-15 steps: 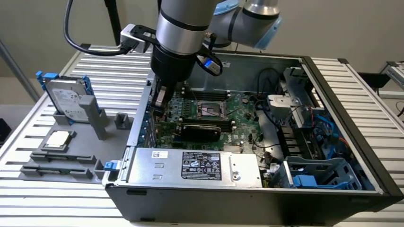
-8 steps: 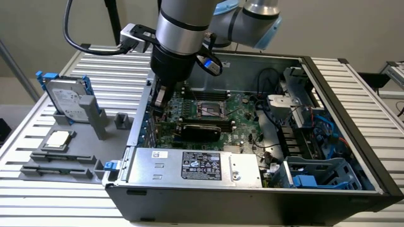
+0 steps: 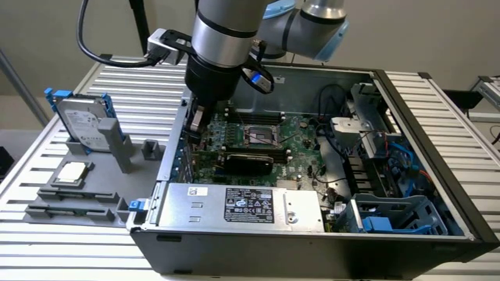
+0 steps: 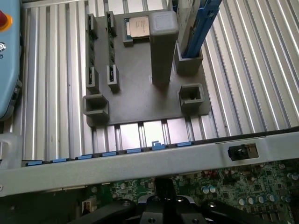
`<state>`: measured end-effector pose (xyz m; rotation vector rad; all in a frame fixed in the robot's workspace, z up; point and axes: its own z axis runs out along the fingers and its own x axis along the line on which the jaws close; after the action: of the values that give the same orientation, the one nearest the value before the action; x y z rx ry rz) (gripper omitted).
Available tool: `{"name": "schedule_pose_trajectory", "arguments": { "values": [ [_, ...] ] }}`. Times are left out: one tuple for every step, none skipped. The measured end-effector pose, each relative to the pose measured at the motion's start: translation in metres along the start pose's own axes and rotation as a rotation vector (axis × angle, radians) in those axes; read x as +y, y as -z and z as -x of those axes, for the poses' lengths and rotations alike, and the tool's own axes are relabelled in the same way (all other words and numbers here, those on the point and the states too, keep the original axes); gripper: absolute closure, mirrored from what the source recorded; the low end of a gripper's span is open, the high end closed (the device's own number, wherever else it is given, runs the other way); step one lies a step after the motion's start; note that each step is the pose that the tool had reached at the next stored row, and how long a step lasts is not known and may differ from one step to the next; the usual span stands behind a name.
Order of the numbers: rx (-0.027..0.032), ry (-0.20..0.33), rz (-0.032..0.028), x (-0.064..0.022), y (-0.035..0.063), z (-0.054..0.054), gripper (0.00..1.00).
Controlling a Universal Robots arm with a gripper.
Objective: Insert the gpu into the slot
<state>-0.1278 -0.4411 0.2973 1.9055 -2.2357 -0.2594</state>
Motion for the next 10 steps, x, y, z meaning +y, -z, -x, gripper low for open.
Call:
{"name": "schedule_pose_trajectory", "arguments": {
  "values": [
    [0.0, 0.0, 0.0002, 0.0002, 0.0, 0.0, 0.89],
    [-0.0002, 0.0, 0.0002, 0.0005, -0.0002, -0.0001, 0.89],
    [-0.0001, -0.001, 0.0003, 0.0007, -0.0001, -0.0001, 0.89],
    [-0.0002, -0.001, 0.0004, 0.0008, -0.0002, -0.0001, 0.89],
    [-0.0002, -0.001, 0.0003, 0.001, -0.0003, -0.0002, 0.89],
    [-0.0003, -0.001, 0.0002, 0.0012, -0.0003, -0.0002, 0.89],
    [-0.0004, -0.001, 0.0002, 0.0013, -0.0004, -0.0002, 0.89],
    [-0.0004, -0.001, 0.0003, 0.0014, -0.0004, -0.0002, 0.89],
    [-0.0003, -0.001, 0.0003, 0.0014, -0.0004, -0.0002, 0.89],
    [-0.0004, -0.002, 0.0003, 0.0014, -0.0005, -0.0002, 0.89]
  ]
}}
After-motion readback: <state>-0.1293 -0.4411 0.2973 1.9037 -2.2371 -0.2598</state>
